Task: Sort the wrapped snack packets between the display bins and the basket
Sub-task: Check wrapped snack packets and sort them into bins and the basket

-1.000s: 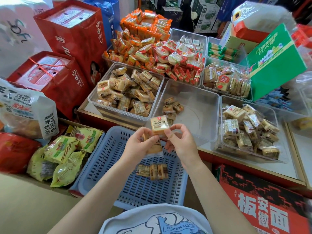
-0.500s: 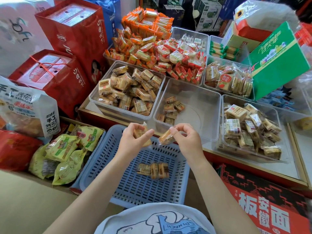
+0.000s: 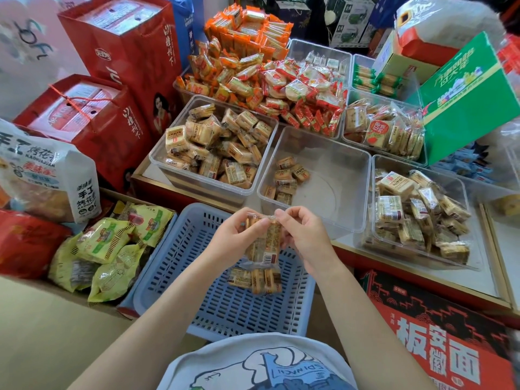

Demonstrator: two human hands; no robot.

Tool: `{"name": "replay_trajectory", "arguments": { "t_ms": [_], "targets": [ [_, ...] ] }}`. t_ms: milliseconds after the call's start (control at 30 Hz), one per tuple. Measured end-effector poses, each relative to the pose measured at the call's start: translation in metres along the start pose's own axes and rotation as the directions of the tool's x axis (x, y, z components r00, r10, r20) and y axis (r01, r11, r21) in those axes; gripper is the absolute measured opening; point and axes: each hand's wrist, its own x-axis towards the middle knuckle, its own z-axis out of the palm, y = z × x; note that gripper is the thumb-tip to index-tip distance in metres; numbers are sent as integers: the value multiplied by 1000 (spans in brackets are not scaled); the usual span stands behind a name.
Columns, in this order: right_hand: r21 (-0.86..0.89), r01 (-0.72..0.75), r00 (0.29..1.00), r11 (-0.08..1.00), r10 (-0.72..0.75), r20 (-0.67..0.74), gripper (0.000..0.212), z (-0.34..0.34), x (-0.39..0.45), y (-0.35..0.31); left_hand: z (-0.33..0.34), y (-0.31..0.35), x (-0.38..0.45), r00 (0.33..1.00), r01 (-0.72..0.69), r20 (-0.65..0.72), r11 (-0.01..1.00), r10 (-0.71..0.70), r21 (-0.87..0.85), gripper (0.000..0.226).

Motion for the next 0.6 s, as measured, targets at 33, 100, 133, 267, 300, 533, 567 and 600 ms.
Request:
{"name": "replay_trajectory", "arguments": {
  "t_ms": [33, 100, 133, 267, 300, 533, 567, 600],
  "targets": [
    [78, -19, 999, 997, 15, 51, 25, -2, -1, -1, -1, 1, -1, 1000, -4, -2, 1000, 4, -24, 30],
    [182, -53, 987, 982, 24, 156, 29, -7, -1, -3, -6, 4, -2, 1000, -24, 9, 998, 24, -59, 34],
    [202, -56, 979, 978, 15, 202, 30, -9, -1, -5, -8, 5, -2, 999, -35, 22, 997, 37, -63, 34],
    [240, -80, 958, 967, 9, 286, 27, -16, 1, -13, -12, 7, -1, 995, -67, 63, 996, 71, -67, 35],
    [237, -82, 960, 968, 12, 281, 23, -17, 2, -14, -12, 8, -1, 995, -67, 73, 995, 72, -71, 32],
    [14, -27, 1000, 1000, 27, 10, 13, -1, 8, -6, -3, 8, 1, 998, -51, 42, 997, 53, -59, 34],
    [1, -20, 1000, 1000, 20, -6, 14, 3, 8, -6, -1, 9, 1, 999, -50, 15, 997, 51, -56, 33],
    [-18, -12, 1000, 1000, 12, -11, 15, 5, 7, -7, 0, 9, 2, 999, -40, -20, 997, 39, -61, 31]
  ]
}}
